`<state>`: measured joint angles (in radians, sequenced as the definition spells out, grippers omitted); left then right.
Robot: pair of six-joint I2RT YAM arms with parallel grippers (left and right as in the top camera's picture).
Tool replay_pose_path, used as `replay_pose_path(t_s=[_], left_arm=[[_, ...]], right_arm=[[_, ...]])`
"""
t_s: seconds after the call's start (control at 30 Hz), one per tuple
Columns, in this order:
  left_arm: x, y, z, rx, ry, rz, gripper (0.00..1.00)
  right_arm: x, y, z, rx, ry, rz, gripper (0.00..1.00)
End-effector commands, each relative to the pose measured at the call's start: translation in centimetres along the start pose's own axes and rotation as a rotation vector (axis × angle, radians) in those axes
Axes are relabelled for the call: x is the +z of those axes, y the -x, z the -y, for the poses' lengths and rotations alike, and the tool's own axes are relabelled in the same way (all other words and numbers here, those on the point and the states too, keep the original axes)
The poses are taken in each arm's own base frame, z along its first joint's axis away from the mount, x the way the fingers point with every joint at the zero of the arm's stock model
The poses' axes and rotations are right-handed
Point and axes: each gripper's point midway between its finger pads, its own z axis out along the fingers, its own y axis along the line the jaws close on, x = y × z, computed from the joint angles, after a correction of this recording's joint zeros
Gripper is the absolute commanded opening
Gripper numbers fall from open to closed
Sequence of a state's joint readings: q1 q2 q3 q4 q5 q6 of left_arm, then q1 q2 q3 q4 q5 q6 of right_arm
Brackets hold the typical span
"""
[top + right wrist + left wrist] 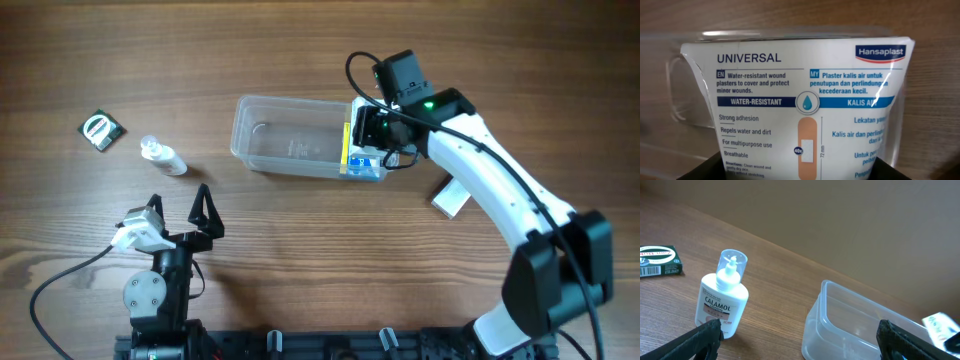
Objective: Pack container
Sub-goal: 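Carry the Hansaplast box with right gripper over the container, then lower the Hansaplast box upright into the container and release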
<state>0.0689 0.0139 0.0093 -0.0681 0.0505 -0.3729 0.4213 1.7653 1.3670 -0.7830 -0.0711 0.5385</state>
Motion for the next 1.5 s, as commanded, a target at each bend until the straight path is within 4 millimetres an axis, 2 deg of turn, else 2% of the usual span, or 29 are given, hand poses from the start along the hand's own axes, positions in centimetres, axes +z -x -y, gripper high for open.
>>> replay_pose_path(t_s=[0.0,0.2,0.47,0.8,0.97,1.1,1.2,1.23,1.3,1.37,1.47], left_arm=[[0.0,-0.1,-0.4,0.001,0.015,0.001,1.00],[0.0,-0.1,-0.4,0.001,0.015,0.001,1.00],[0.0,-0.1,-0.4,0.001,0.015,0.001,1.00],[0.0,-0.1,-0.4,0.001,0.015,0.001,1.00],[0.0,-0.1,-0.4,0.001,0.015,0.001,1.00],[0.0,-0.1,-0.4,0.001,0.015,0.001,1.00],[0.0,-0.1,-0.4,0.001,0.015,0.001,1.00],[0.0,-0.1,-0.4,0.001,0.015,0.001,1.00],[0.0,-0.1,-0.4,0.001,0.015,0.001,1.00],[0.0,-0.1,-0.4,0.001,0.015,0.001,1.00],[0.0,-0.1,-0.4,0.001,0.015,0.001,1.00]], right_arm=[[1.6,-0.8,-0.1,0.009,-0.001,-0.038,0.66],[1.6,-0.7,-0.1,0.006,0.001,-0.035,0.67],[1.6,-0.7,-0.2,-0.002,0.006,-0.038,0.76],[1.6,-0.6,-0.6,-0.035,0.025,-0.033,0.77],[0.9,0.0,-1.7,-0.077,0.069,-0.024,0.76],[-0.4,0.7,-2.5,-0.111,0.098,-0.007,0.76],[-0.7,0.8,-2.7,-0.125,0.101,-0.004,0.70],[-0.7,0.8,-2.7,-0.124,0.100,-0.006,0.66],[-0.6,0.6,-2.6,-0.124,0.099,-0.016,0.50],[-0.4,0.5,-2.6,-0.124,0.097,-0.019,0.41],[0.2,0.5,-2.5,-0.121,0.093,-0.026,0.37]])
